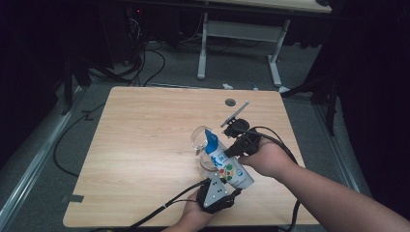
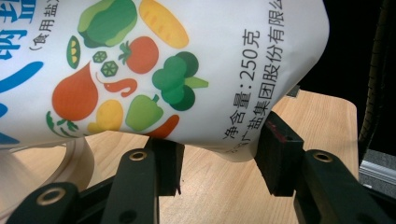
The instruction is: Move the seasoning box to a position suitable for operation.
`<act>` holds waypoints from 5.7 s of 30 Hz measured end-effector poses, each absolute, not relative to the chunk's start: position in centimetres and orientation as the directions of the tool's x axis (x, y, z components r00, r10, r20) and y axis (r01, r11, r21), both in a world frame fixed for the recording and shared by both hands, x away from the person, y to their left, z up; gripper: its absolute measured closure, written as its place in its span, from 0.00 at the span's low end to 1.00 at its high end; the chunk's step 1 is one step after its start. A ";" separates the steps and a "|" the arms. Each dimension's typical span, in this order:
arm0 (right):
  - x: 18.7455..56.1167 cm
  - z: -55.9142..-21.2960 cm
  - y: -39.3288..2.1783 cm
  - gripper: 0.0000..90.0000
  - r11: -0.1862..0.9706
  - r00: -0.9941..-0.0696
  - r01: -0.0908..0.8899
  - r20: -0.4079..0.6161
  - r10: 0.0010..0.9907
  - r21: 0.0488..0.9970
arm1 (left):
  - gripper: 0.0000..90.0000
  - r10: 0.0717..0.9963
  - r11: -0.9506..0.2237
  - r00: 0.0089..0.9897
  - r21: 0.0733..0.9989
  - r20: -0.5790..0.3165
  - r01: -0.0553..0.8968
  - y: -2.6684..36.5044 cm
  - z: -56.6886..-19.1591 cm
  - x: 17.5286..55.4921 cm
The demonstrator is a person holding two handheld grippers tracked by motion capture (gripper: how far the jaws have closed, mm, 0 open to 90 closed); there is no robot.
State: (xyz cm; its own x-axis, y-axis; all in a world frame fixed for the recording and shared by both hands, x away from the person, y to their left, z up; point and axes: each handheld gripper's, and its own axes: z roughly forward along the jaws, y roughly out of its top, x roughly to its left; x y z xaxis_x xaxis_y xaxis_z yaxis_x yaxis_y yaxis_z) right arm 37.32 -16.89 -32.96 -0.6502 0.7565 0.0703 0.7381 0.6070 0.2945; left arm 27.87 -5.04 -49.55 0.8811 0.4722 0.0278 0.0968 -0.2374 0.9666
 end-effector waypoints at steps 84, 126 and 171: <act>37.6 -32.7 -16.5 1.00 0.636 -0.680 0.704 0.043 0.732 0.315 | 0.62 0.479 -0.213 0.878 0.972 0.015 0.100 -5.2 -49.0 28.1; 37.9 -32.7 -16.2 1.00 0.652 -0.693 0.689 0.025 0.720 0.315 | 0.62 0.483 -0.201 0.876 0.974 0.004 0.107 -5.3 -48.9 28.2; 38.0 -32.4 -15.8 1.00 0.657 -0.694 0.685 0.011 0.719 0.314 | 0.61 0.489 -0.188 0.872 0.977 0.000 0.105 -5.5 -48.5 28.4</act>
